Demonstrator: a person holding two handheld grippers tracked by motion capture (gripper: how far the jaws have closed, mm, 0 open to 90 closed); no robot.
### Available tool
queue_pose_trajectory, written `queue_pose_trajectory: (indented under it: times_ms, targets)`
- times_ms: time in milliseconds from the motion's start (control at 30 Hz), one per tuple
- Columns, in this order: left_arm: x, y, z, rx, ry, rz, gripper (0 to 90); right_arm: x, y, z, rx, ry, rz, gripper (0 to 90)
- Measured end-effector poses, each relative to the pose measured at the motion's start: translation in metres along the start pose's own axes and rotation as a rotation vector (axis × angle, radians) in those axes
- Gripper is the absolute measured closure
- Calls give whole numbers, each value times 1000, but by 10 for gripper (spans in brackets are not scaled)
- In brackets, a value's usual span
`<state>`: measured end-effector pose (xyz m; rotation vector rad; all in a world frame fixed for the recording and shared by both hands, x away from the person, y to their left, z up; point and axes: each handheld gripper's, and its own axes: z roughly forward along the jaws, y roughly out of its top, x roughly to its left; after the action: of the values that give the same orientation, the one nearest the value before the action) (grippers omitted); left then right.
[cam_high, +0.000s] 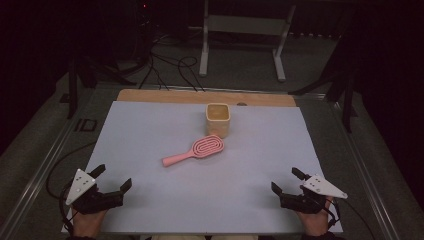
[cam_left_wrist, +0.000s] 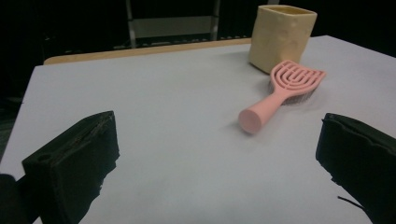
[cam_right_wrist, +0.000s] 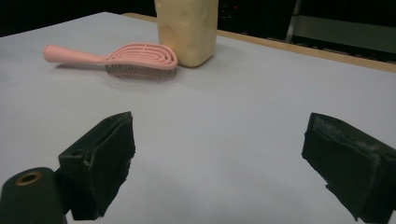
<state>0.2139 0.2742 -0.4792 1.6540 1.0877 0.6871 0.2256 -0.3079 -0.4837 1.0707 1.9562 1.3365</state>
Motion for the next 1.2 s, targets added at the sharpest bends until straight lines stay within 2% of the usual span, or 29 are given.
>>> queue_pose_trajectory:
  times_ms: [133,200,600,767,867,1200]
  targets:
    - [1,0,0,1,1,-9,0,0,0,0,-5,0,1,91]
    - [1,-1,-1,1,13,-2,0,-1,0,0,-8,4,3,91]
    - [-2,0,2,23,20,21,0,-1,-1,1,-18,9,5,91]
    - [-1,0,2,23,32,11,0,-1,-1,1,-16,3,9,91]
    - [-1,3,1,23,35,10,0,-1,-2,1,-13,-1,9,91]
    - [-7,21,3,40,15,48,0,-2,-3,0,-25,-6,25,91]
